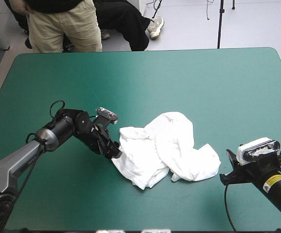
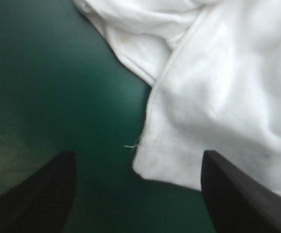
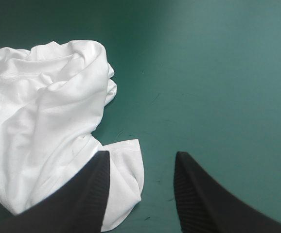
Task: Fold the cloth
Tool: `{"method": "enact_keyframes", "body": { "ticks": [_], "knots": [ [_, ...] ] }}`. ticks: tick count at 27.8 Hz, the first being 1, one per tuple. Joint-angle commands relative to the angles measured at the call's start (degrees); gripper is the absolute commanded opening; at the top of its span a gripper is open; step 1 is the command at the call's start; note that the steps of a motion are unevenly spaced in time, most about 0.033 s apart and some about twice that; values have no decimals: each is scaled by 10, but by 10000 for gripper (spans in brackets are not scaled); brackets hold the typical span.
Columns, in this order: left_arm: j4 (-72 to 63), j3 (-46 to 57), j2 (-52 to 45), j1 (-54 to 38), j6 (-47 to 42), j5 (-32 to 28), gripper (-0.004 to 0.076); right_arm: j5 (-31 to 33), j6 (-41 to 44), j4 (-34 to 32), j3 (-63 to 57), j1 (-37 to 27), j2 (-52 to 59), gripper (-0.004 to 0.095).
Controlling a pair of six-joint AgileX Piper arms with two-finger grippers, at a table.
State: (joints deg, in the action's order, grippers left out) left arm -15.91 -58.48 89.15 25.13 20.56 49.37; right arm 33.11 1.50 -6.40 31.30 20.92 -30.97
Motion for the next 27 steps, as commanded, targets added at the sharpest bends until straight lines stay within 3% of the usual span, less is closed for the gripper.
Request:
{"method": "enact_keyframes", "body": {
  "ticks": [1, 10, 14, 18, 24, 27],
  "knots": [
    [-18, -11, 12, 0, 7, -5, 505, -45, -1, -7, 21, -3, -1, 400],
    [-9, -11, 63, 65, 30, 0, 385, -65, -1, -8, 21, -3, -1, 400],
    [16, -11, 69, 83, 6, 13, 225, -65, -1, -8, 21, -3, -1, 400],
    [52, -11, 70, 84, -12, 15, -9, -65, -1, -8, 21, -3, -1, 400],
    [84, -11, 69, 84, -31, 15, -17, -34, 30, -11, 22, -3, -9, 401],
    [84, -11, 69, 84, -33, 15, -17, 51, 32, -21, 51, -3, -71, 432]
  ]
}}
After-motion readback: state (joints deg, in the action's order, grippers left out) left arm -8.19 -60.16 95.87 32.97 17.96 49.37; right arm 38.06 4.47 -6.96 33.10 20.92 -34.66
